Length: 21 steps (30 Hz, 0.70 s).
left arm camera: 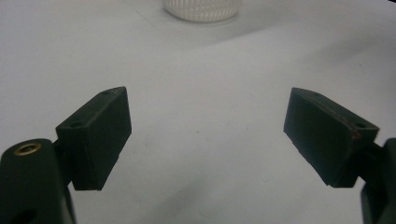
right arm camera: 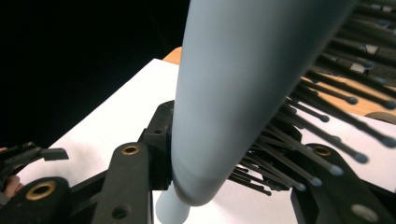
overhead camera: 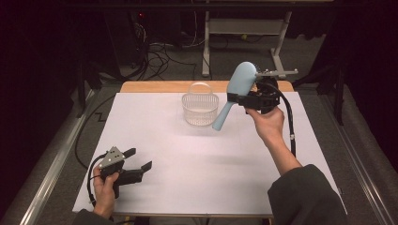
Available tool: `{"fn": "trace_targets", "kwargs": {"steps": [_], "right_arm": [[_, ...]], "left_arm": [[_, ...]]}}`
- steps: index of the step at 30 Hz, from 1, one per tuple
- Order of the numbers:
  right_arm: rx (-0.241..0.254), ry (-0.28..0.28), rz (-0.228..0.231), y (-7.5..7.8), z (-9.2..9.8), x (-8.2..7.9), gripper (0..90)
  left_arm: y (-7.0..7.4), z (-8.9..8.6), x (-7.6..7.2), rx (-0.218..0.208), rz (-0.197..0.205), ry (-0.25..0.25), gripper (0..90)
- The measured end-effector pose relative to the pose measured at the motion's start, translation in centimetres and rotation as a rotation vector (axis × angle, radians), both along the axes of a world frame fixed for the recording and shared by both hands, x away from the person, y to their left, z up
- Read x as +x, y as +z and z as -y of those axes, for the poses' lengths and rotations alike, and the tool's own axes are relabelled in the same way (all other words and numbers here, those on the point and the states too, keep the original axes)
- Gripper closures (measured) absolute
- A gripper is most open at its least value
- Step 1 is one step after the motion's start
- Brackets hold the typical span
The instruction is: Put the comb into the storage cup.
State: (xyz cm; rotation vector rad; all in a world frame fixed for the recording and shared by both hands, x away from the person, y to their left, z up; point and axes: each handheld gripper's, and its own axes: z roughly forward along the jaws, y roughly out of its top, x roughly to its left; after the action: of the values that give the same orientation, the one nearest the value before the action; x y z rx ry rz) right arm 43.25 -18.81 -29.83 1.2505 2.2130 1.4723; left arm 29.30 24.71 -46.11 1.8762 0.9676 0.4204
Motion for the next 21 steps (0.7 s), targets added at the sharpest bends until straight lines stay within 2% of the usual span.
{"fn": "trace_targets", "kwargs": {"steps": [21], "right_arm": [[0.0,-0.028,-0.005,0.4,-1.5,2.1,55.6]], "left_arm": [[0.0,-0.2,-0.3,-0.018,0.005,-0.004,16.1]]}}
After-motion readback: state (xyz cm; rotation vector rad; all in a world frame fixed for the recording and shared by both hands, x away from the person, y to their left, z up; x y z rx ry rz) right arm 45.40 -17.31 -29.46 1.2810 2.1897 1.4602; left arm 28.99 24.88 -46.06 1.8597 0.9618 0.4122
